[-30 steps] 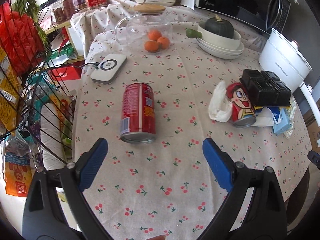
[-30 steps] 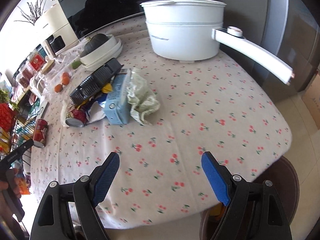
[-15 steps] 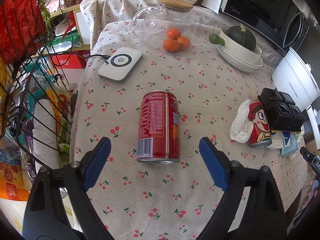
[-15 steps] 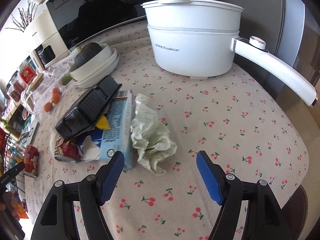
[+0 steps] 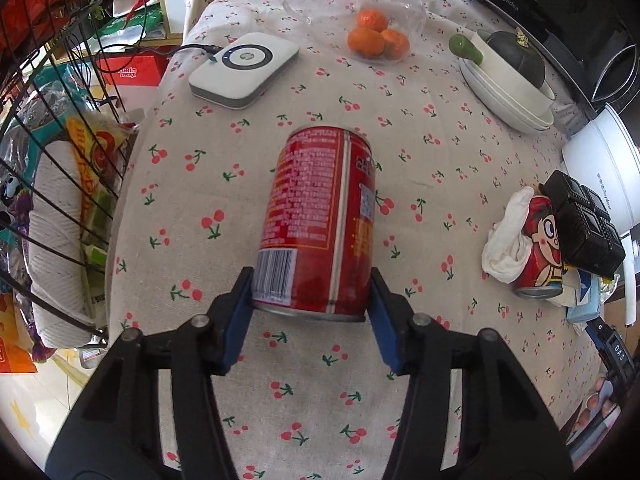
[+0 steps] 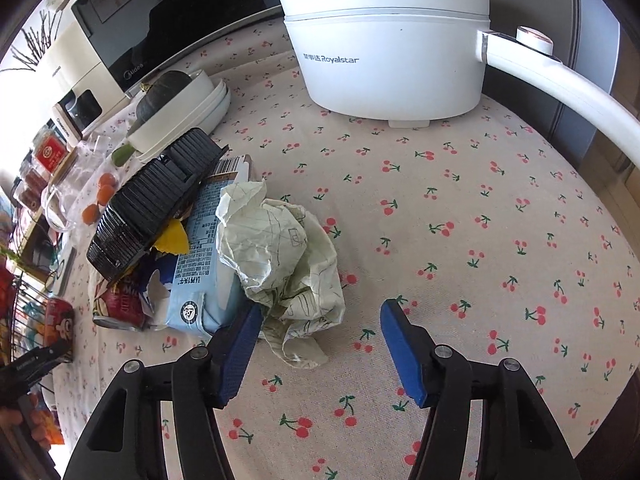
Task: Collect trash
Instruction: 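Grasp the red can with the left gripper while the right grasps the crumpled plastic bag, then carry the red can and plastic bag over the brown bin with both grippers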
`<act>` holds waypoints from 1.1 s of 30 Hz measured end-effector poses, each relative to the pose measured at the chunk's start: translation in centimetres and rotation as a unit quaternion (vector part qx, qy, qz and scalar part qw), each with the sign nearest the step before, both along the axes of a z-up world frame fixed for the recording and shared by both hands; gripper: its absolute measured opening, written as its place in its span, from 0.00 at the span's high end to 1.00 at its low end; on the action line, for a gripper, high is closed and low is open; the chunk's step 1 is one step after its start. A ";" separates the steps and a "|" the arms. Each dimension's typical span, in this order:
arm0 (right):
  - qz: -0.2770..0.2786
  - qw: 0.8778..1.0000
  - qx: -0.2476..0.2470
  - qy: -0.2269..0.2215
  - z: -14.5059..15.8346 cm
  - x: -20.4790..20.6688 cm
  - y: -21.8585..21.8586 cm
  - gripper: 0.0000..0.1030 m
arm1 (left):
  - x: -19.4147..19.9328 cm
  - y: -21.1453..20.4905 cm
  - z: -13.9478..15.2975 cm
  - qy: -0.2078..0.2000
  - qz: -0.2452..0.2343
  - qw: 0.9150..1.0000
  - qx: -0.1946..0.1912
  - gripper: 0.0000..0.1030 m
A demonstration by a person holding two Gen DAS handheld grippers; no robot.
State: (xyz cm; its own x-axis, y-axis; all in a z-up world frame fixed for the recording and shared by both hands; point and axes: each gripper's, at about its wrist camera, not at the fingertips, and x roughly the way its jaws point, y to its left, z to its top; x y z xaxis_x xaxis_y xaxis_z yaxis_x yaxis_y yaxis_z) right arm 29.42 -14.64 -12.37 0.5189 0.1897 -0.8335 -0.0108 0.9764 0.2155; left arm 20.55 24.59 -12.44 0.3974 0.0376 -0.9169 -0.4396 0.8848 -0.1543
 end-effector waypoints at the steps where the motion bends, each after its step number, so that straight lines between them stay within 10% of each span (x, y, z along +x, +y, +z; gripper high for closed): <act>1: 0.004 1.000 -0.001 -0.001 -0.2 0.1 0.2 0.39 | 0.0 -0.1 0.0 0.000 0.000 1.000 0.002 0.46; 6: 0.056 0.998 -0.011 -0.012 -0.5 -0.1 1.9 0.78 | -0.2 -0.4 0.2 -0.001 -0.004 1.000 -0.006 0.46; 11: 0.075 0.996 -0.042 -0.019 0.3 -1.0 2.9 0.86 | -0.6 -1.2 1.2 -0.009 -0.027 1.000 -0.001 0.47; 33: 0.077 0.996 -0.017 -0.052 8.3 -11.4 -2.9 0.89 | -4.8 -7.7 6.6 -0.061 -0.151 0.987 0.007 0.47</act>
State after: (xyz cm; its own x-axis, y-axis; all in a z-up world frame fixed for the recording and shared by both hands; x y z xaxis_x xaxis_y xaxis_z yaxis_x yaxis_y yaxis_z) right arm 18.06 -17.50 -4.05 0.5701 0.2459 -0.7839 -0.1813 0.9683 0.1719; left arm 15.73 16.88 -5.86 0.4992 -0.0877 -0.8620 -0.1340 0.9751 -0.1768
